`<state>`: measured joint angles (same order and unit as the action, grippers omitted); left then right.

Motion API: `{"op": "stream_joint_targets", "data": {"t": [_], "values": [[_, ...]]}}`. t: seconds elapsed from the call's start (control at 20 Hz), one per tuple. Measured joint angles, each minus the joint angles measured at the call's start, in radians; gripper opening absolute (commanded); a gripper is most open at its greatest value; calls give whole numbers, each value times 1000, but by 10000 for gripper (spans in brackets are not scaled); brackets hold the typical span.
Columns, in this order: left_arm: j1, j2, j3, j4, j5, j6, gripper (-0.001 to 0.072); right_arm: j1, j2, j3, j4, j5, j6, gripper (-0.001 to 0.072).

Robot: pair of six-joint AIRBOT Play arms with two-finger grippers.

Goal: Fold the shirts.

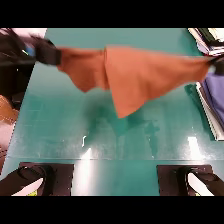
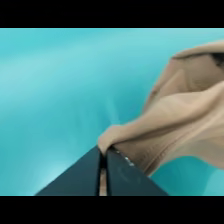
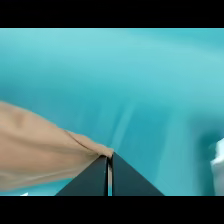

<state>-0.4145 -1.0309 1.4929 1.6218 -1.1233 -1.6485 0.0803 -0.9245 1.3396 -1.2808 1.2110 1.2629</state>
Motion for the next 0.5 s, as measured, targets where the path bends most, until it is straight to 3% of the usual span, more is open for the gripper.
{"op": "stream_joint_targets", "data": {"t": [0.4, 0.45, 0.5], "values": [[0, -56, -572, -128, -21, 3, 29, 137, 0, -434, 0, 48, 8, 12], [0, -58, -613, -150, -28, 4, 177, 140, 0, -461, 0, 53, 10, 12], [0, -60, -645, -175, -39, 6, 476, 144, 0, -482, 0, 59, 10, 12]]}}
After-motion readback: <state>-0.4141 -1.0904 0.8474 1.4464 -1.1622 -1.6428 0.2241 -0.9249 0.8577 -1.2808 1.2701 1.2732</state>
